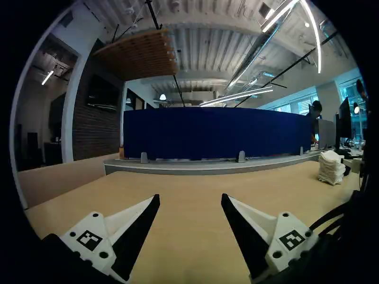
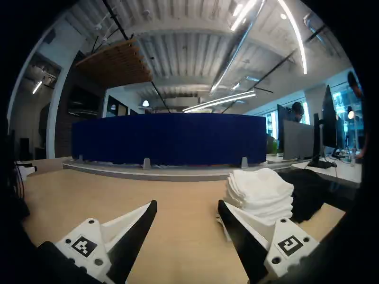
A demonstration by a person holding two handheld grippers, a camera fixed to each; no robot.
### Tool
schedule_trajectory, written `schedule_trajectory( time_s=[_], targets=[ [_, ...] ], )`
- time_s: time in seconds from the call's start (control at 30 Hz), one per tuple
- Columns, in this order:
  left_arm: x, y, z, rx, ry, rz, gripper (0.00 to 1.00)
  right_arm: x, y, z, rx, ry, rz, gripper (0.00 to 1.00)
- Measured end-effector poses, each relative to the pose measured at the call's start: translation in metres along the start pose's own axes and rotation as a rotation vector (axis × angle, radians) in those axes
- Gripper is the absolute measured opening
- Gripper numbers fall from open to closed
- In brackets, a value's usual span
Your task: Fold towel
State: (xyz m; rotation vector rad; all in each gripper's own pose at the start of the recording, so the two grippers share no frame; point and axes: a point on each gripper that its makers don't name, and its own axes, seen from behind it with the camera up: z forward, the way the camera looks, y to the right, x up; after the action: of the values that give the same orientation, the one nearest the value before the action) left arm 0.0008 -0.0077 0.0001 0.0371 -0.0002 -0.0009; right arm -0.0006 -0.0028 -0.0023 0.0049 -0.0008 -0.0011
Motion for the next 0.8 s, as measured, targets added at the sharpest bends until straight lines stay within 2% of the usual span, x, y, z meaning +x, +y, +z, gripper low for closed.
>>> schedule_trajectory(
  time_s=[0.8],
  targets=[
    [0.0008, -0.0015, 0.0007, 0.000, -0.001, -0.001, 0.96, -0.0011, 0.0001, 0.0002, 0.000, 0.001, 0.001, 1.00]
  ],
)
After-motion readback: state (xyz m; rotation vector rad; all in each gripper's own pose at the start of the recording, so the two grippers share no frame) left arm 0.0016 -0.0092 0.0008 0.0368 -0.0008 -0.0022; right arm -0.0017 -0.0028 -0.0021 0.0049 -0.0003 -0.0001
